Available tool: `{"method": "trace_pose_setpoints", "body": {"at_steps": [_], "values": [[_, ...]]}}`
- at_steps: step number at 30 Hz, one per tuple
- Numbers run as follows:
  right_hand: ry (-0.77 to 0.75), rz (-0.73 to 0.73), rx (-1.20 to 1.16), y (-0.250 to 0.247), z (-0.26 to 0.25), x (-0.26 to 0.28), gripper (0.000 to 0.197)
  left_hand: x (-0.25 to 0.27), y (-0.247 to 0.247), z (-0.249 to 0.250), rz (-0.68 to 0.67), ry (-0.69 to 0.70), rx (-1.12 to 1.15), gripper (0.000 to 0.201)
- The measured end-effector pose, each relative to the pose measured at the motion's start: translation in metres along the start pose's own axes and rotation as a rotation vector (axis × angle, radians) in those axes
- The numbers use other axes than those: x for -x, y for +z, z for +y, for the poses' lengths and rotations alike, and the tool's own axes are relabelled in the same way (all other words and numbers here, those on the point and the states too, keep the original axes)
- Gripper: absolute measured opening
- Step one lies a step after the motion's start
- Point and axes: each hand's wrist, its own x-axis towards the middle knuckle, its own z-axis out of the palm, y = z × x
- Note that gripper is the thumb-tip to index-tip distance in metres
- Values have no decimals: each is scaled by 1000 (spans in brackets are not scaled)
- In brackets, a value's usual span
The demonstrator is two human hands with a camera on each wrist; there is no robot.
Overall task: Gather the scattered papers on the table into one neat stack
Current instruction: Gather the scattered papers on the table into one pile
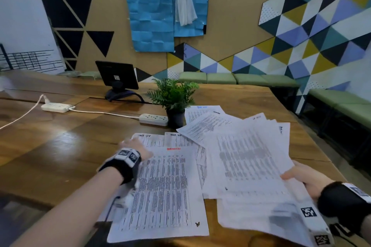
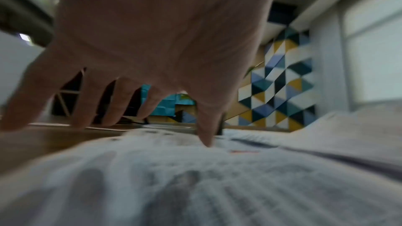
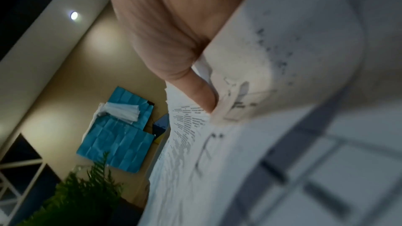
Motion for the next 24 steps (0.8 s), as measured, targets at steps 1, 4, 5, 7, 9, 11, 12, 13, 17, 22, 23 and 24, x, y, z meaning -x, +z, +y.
{"method": "trace_pose_setpoints", "body": {"at_steps": [1,4,5,7,9,11,12,13,17,22,23,24], "values": [[9,-12,-48,-4,-2,3,63,0,0,-15,-68,-60,-16,106],[39,-47,-191,-2,-6,10,55,12,-4,-36,-229,-77,-133,112],[72,-62,-214,4,-7,13,49,14,-3,-37,-232,-63,-135,110],[128,-85,-211,21,-8,15,40,15,-5,-33,-215,-81,-83,113],[167,-99,-141,42,-8,15,36,14,-4,-27,-232,-81,12,110],[165,-111,95,71,-12,16,33,10,-2,-19,-246,-30,204,86],[145,-96,257,86,-14,16,31,8,0,-14,-241,-20,309,78],[93,-56,424,100,-14,15,28,6,3,-9,-246,-10,408,77],[9,-5,635,141,-10,2,53,8,7,4,-465,-18,767,82],[0,-190,618,152,-6,6,16,-36,39,-8,-348,34,668,107],[-63,-139,690,147,-8,7,19,-32,37,-10,-317,47,701,99],[-114,-57,792,138,-11,7,32,-10,24,-7,-278,81,759,84]]}}
